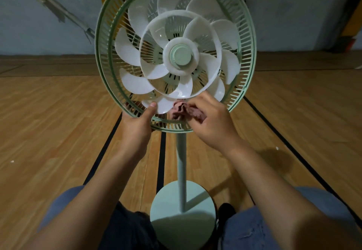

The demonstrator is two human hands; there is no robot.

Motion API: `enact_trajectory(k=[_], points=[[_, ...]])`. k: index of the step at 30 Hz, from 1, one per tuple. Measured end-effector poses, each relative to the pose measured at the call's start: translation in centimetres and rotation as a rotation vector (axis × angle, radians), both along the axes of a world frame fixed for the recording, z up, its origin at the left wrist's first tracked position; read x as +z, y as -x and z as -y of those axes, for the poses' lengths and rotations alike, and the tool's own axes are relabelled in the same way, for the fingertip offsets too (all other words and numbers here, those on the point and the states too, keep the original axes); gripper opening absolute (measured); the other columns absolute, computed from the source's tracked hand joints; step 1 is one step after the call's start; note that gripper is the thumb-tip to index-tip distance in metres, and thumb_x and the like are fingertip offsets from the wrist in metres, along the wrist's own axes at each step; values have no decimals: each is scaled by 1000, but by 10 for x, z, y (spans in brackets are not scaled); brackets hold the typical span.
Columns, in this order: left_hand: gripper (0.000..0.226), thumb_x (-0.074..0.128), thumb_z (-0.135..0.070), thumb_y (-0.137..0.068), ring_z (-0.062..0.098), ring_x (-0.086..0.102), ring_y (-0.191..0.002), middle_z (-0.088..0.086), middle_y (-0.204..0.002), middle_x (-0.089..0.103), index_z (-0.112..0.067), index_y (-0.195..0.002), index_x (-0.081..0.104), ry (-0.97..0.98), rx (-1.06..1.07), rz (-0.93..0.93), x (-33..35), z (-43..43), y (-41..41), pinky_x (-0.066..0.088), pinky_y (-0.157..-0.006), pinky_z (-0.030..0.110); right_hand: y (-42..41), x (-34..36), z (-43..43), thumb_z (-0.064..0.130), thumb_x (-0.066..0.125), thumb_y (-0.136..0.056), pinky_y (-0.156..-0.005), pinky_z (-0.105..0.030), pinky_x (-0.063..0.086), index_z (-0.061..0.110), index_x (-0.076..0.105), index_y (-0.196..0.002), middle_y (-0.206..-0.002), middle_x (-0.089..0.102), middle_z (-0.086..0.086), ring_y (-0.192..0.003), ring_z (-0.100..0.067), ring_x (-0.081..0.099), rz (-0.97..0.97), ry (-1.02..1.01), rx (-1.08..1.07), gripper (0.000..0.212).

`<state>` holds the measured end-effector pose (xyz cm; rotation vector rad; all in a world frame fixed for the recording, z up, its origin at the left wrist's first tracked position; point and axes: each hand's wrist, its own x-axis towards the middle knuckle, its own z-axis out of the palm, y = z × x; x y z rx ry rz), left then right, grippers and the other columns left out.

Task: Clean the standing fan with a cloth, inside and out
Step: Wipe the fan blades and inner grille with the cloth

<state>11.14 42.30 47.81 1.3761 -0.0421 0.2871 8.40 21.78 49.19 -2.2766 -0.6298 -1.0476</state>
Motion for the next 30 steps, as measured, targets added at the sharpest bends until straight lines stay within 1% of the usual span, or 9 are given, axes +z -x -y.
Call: enact_trajectory(k=[4, 6, 10, 12, 15, 18, 21, 25, 30], points=[[15, 73, -18, -103, 22, 79, -95, -7, -93, 78, -18, -115, 64, -4, -45, 32, 1, 0, 3, 67, -89, 48, 16, 14, 22, 21, 73, -91, -68, -19, 54, 9, 71, -106, -104, 59, 5, -84, -12, 60, 103, -79, -63, 20], [20, 72, -17, -103, 20, 80, -93, -8, -94, 79, -15, -121, 64, -6, -57, 36, 3, -1, 7, 68, -82, 41, 20, 18, 32, 23, 70, -92, -67, -10, 46, 9, 68, -104, -105, 54, 7, -84, -8, 55, 167, -73, -148, 18], [37, 74, -20, -102, 14, 79, -88, -6, -97, 77, -8, -134, 60, 8, -60, 21, 6, -3, 12, 65, -75, 33, 27, 21, 45, 23, 67, -93, -68, -6, 40, 6, 67, -103, -106, 52, 5, -87, -3, 50, 285, -157, -220, 19], [27, 74, -22, -103, 14, 79, -87, -7, -95, 77, -12, -126, 64, -7, -80, 42, 6, -5, 12, 66, -77, 34, 28, 22, 51, 23, 67, -93, -68, -10, 45, 6, 68, -105, -109, 53, 1, -89, -5, 53, 301, -212, -266, 20], [10, 72, -21, -104, 14, 79, -86, -9, -92, 79, -20, -112, 66, -33, -90, 101, 3, -10, 12, 64, -75, 30, 26, 18, 55, 6, 68, -89, -63, -29, 54, 10, 71, -112, -112, 53, -6, -88, -15, 55, 260, -183, -291, 23], [13, 73, -21, -103, 13, 78, -82, -11, -90, 78, -19, -112, 65, -44, -94, 117, 2, -14, 9, 64, -74, 28, 23, 8, 49, -1, 68, -86, -69, -32, 51, 10, 74, -119, -108, 54, -8, -90, -20, 54, 240, -82, -283, 36], [32, 73, -19, -103, 14, 78, -83, -7, -94, 77, -7, -129, 59, -24, -74, 102, 3, -10, 7, 65, -74, 30, 21, 1, 41, -1, 70, -82, -83, -41, 46, 14, 75, -123, -105, 57, -9, -95, -26, 54, 164, -32, -344, 44], [43, 74, -19, -102, 19, 80, -86, 1, -104, 75, -5, -139, 55, 2, -63, 93, 4, -5, 7, 66, -74, 34, 23, -2, 33, 23, 63, -84, -81, -36, 24, 21, 76, -104, -90, 56, 3, -93, -24, 51, 167, 79, -414, 24], [29, 74, -17, -102, 17, 80, -85, -8, -90, 78, -7, -125, 59, -16, -68, 99, 1, -10, 7, 65, -73, 31, 24, -1, 36, 21, 63, -85, -85, -33, 20, 20, 76, -107, -94, 56, 3, -97, -23, 50, 205, 91, -421, 26]])
